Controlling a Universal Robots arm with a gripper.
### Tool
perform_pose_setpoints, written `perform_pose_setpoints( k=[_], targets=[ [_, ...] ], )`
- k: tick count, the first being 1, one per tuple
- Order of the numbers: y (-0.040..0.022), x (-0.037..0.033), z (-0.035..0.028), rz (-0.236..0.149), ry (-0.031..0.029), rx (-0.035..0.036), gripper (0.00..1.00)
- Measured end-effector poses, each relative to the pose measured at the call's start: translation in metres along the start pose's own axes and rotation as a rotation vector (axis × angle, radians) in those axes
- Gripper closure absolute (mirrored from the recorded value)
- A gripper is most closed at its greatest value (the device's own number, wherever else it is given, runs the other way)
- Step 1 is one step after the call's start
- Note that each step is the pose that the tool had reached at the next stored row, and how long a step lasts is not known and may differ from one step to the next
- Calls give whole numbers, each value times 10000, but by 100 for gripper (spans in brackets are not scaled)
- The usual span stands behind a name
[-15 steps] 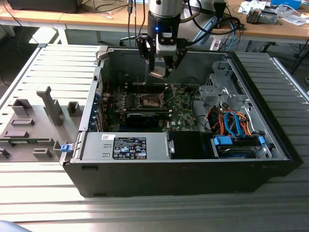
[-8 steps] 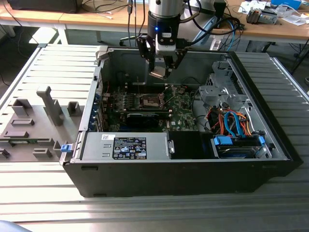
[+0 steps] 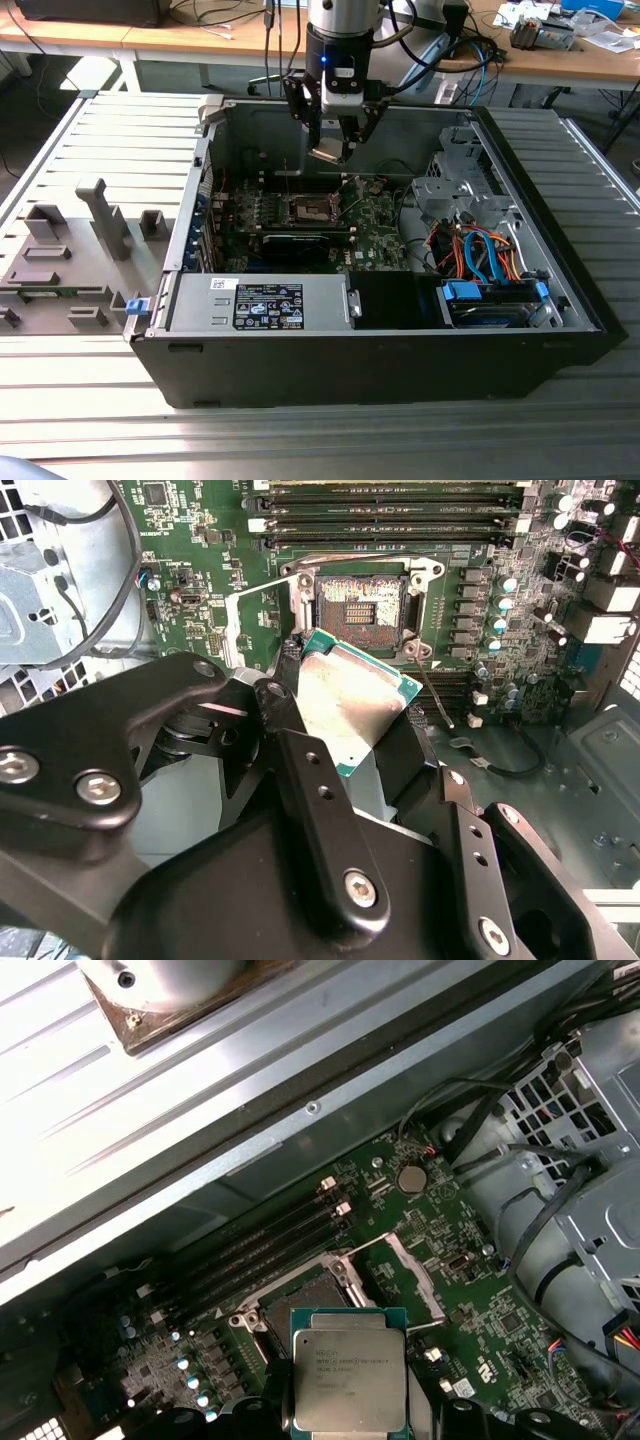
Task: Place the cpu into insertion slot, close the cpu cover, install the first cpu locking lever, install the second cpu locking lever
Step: 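Place the cpu into insertion slot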
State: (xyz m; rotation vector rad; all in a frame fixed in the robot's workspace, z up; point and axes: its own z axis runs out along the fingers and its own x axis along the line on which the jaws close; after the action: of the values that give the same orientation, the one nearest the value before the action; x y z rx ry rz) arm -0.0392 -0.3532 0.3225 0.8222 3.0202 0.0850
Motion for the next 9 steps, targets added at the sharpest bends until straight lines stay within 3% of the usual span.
perform_pose_setpoints(
  k=[9],
  targets=[
    [0, 0, 3, 145, -16, 13, 46]
  ],
)
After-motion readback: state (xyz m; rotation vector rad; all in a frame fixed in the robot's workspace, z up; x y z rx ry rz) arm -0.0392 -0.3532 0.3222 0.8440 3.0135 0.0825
